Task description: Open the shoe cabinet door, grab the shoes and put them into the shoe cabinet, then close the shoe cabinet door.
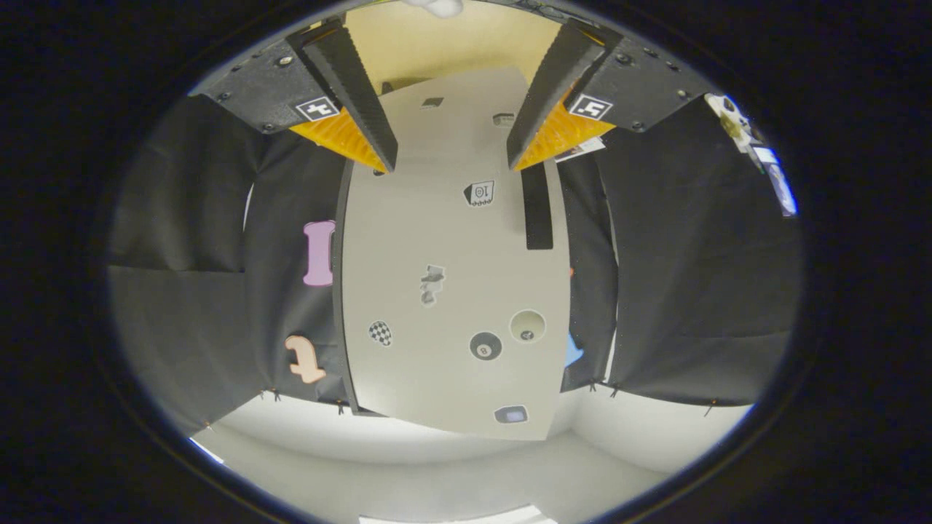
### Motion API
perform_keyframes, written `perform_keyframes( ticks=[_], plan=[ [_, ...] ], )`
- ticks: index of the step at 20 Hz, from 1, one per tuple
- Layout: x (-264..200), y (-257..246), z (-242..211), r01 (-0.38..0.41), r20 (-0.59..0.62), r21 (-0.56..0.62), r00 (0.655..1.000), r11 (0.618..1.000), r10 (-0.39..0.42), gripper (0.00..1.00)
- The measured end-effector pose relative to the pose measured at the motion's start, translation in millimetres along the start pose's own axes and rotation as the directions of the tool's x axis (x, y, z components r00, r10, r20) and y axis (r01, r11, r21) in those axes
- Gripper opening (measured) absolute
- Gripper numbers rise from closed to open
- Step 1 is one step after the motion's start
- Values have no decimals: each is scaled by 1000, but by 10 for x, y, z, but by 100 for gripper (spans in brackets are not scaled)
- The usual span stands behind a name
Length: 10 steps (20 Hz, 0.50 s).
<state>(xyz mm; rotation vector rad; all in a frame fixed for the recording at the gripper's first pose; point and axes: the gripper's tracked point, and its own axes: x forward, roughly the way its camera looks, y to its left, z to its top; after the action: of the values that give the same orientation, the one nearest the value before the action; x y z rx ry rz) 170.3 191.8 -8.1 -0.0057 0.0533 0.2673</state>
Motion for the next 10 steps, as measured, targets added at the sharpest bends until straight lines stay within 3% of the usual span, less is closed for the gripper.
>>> perform_keyframes(
  ticks=[10],
  plan=[
    [-698, -116, 149, 121, 34, 11, 992, 993, -121, 99]
  ],
)
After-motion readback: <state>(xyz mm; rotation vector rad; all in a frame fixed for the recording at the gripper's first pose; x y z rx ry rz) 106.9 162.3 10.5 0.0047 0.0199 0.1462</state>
